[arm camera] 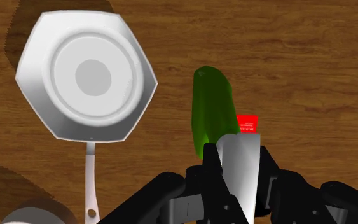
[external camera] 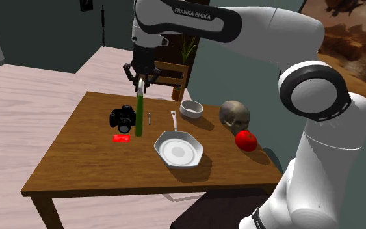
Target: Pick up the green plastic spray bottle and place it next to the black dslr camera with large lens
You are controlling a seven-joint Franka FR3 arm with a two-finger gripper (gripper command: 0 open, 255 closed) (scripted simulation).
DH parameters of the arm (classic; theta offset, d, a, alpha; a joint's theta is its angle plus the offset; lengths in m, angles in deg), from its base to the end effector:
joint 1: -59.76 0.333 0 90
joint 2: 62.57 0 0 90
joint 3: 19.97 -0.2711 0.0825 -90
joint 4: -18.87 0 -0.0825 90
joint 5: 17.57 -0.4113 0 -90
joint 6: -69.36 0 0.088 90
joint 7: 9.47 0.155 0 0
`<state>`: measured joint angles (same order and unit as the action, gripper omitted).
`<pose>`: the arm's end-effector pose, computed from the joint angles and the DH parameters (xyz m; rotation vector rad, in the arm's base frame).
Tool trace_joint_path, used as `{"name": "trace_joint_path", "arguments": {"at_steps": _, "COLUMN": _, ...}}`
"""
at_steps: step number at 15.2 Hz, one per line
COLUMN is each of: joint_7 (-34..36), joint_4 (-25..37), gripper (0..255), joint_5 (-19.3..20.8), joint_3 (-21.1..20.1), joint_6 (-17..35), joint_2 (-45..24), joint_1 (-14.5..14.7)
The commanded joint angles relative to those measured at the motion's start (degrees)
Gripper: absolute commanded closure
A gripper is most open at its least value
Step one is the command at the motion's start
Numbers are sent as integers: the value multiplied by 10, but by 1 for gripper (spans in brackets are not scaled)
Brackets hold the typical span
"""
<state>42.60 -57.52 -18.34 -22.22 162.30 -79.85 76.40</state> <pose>0.6257 0.2133 0.4674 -2.9969 0.8969 0.0387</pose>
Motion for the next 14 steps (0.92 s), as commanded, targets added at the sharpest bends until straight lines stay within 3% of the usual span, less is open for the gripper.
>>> {"name": "trace_joint_path", "arguments": {"at_steps": 1, "joint_7": 0, "joint_4": -18, "gripper": 255, "joint_5": 0, "joint_3": 0, "joint_6": 17, "joint_2": 1, "joint_1": 0}}
{"name": "trace_joint_path", "arguments": {"at_steps": 14, "joint_7": -3, "joint_4": -124, "gripper": 255, "joint_5": -1, "joint_3": 0, "joint_6": 119, "joint_2": 6, "joint_1": -1}}
